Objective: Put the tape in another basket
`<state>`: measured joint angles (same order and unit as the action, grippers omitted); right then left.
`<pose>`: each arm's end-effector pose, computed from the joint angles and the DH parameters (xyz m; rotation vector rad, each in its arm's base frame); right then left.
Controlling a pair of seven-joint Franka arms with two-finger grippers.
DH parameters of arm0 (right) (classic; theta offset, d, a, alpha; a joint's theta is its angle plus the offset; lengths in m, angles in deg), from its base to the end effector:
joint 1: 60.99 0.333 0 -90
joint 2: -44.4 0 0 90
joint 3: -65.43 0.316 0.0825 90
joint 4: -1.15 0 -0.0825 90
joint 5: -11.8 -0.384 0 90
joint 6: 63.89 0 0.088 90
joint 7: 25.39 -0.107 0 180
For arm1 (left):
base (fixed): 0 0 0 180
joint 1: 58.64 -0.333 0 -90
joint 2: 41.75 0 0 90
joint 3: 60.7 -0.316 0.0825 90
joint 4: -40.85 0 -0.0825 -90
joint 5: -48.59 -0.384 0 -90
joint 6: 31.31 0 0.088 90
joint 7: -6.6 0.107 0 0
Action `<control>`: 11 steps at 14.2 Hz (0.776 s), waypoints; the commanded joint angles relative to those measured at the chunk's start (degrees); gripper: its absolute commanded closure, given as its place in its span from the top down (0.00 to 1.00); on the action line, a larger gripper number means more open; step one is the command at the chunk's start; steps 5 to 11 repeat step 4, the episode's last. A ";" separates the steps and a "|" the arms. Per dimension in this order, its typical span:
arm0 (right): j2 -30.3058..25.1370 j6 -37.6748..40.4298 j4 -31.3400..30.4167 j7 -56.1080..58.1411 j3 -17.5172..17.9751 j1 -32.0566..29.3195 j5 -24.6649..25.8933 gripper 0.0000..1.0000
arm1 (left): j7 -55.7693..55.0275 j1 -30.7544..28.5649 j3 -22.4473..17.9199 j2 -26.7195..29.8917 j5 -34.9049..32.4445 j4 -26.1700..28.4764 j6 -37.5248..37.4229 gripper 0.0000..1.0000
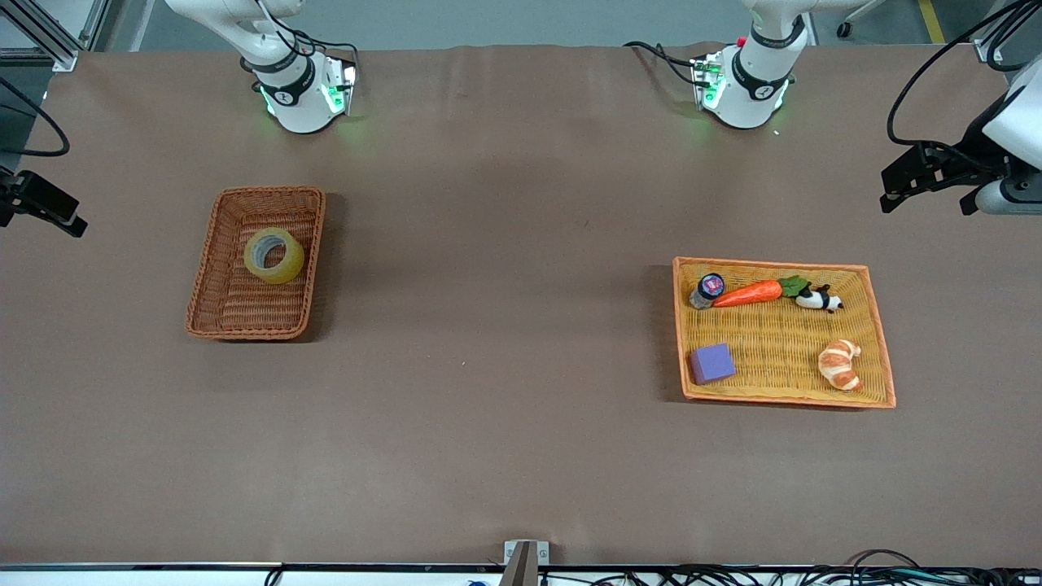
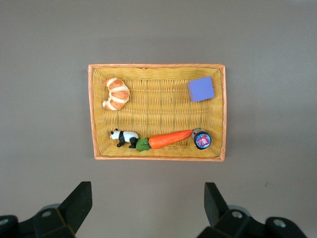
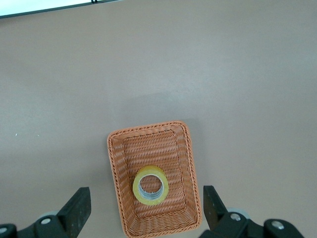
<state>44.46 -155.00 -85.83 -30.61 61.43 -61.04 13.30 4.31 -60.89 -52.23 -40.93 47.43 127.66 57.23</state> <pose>0.5558 -0.0421 0.6507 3.1039 -0.2523 0.1111 0.5449 -0.0578 0.6563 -3.1200 0.1056 -0.0716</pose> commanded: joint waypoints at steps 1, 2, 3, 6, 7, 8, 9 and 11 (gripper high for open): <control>0.64 1.29 1.64 -0.33 -0.22 0.32 -0.36 1.00 | 0.18 0.15 0.41 0.67 -1.39 -0.33 -0.39 1.00; 0.64 1.29 1.64 -0.32 -0.13 0.41 -0.45 1.00 | -0.34 0.15 0.58 0.67 -1.30 -0.33 -0.39 1.00; 0.64 1.29 1.55 -0.32 -0.13 0.49 -1.23 1.00 | -0.43 -0.03 0.93 0.67 -1.30 -0.33 -0.39 1.00; 0.64 1.38 1.55 -0.32 -0.13 0.41 -1.50 1.00 | -0.26 -0.20 0.93 0.67 -1.21 -0.33 -0.47 1.00; 0.64 1.38 1.55 -0.32 -0.13 0.41 -1.50 1.00 | -0.26 -0.20 0.93 0.67 -1.21 -0.33 -0.47 1.00; 0.64 1.38 1.55 -0.32 -0.13 0.41 -1.50 1.00 | -0.26 -0.20 0.93 0.67 -1.21 -0.33 -0.47 1.00; 0.64 1.38 1.55 -0.32 -0.13 0.41 -1.50 1.00 | -0.26 -0.20 0.93 0.67 -1.21 -0.33 -0.47 1.00; 0.64 1.38 1.55 -0.32 -0.13 0.41 -1.50 1.00 | -0.26 -0.20 0.93 0.67 -1.21 -0.33 -0.47 1.00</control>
